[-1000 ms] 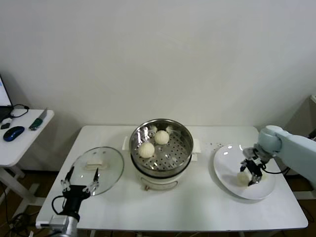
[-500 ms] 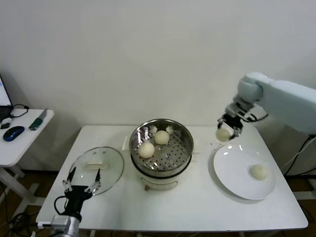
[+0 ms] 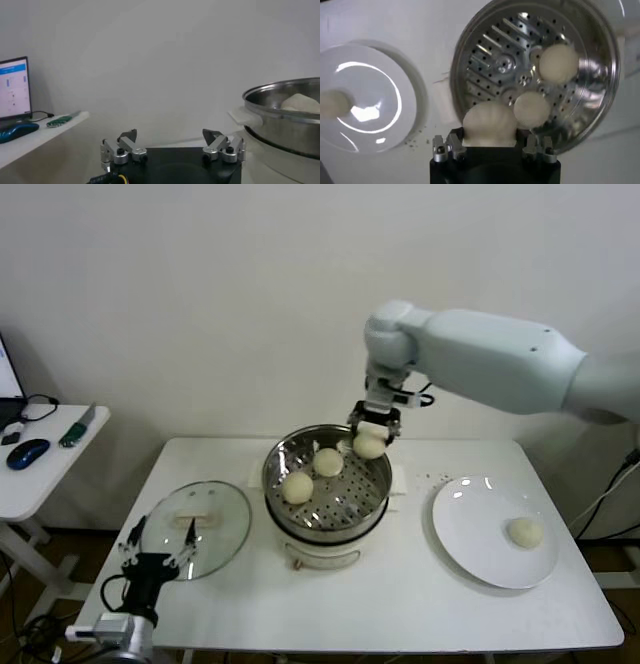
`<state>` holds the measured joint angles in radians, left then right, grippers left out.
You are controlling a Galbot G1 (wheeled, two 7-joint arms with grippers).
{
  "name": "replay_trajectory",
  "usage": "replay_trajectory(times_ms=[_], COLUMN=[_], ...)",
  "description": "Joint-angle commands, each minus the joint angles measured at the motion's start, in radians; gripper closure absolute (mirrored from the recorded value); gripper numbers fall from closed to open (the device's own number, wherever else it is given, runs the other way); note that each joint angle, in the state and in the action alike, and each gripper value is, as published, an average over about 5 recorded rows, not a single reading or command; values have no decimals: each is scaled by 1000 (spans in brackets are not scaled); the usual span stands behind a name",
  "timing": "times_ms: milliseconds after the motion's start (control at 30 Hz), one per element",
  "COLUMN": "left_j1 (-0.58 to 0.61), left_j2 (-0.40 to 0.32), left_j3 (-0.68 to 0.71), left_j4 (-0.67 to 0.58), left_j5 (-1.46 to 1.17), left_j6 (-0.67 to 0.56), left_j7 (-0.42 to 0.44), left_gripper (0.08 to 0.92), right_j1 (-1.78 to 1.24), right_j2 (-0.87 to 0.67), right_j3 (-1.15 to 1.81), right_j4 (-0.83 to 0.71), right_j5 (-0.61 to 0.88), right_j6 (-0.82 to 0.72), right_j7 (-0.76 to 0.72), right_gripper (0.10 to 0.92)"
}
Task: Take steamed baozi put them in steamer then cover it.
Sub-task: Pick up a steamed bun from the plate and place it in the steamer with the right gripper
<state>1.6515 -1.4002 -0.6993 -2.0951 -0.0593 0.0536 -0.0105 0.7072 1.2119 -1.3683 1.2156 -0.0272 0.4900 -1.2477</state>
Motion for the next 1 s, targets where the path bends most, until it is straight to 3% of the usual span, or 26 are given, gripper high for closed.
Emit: replay_trajectory(times_ms=[33, 767, 1000], left_j1=[0, -10, -9], left_j2=[12, 21, 24], left_j3=[-12, -14, -17], left_j4=[7, 40, 45], left_j5=[-9, -10, -12], left_j6=[12, 10, 8], left_j7=[0, 17, 16], left_gripper=[177, 177, 177], right_j1=[-95, -174, -155], right_j2=[182, 179, 166], right_j3=[-4, -38, -16], right_j4=[6, 63, 59], right_j5=[-120, -137, -135], right_j6=[87, 52, 43], right_j7=[2, 0, -1], right_gripper=[347, 329, 214])
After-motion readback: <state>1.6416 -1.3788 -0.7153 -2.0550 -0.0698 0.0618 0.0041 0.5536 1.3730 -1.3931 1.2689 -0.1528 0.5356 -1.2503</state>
